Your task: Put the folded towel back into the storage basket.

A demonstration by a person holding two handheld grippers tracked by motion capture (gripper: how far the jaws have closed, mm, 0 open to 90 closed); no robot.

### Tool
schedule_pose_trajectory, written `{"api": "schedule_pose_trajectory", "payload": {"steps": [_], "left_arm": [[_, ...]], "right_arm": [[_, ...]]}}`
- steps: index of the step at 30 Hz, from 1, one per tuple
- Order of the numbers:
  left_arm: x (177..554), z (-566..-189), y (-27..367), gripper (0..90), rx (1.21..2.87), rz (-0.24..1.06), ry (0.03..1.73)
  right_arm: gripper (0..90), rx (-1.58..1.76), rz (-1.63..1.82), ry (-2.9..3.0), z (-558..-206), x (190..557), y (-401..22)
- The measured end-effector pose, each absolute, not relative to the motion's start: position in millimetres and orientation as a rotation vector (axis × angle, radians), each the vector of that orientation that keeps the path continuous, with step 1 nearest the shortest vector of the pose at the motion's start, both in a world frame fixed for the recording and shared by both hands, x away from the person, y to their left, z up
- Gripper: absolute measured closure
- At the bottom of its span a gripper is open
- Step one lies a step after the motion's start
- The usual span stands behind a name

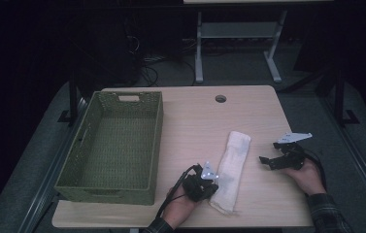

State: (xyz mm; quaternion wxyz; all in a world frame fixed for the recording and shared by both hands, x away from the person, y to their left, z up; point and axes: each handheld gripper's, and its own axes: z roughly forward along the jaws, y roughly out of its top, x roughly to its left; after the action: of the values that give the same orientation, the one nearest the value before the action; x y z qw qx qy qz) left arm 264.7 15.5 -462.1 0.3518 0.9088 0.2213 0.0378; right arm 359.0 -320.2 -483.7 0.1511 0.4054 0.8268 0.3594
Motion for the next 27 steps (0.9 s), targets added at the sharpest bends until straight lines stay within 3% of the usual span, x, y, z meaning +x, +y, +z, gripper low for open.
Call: {"api": "schedule_pose_trajectory", "payload": {"steps": [15, 20, 27], "left_arm": [[250, -464, -25, 85.9, 2.374, 0.049, 0.364], [261, -451, -21, 70.8, 2.356, 0.000, 0.319], [278, -445, -31, 39.7, 2.374, -0.041, 0.162]], "right_arm": [[10.0, 1.167, 1.031, 2.372, -484, 359, -320], [10.0, 1.167, 1.031, 2.373, -484, 359, -320], [10.0, 1.167, 1.027, 2.373, -484, 359, -320]]}}
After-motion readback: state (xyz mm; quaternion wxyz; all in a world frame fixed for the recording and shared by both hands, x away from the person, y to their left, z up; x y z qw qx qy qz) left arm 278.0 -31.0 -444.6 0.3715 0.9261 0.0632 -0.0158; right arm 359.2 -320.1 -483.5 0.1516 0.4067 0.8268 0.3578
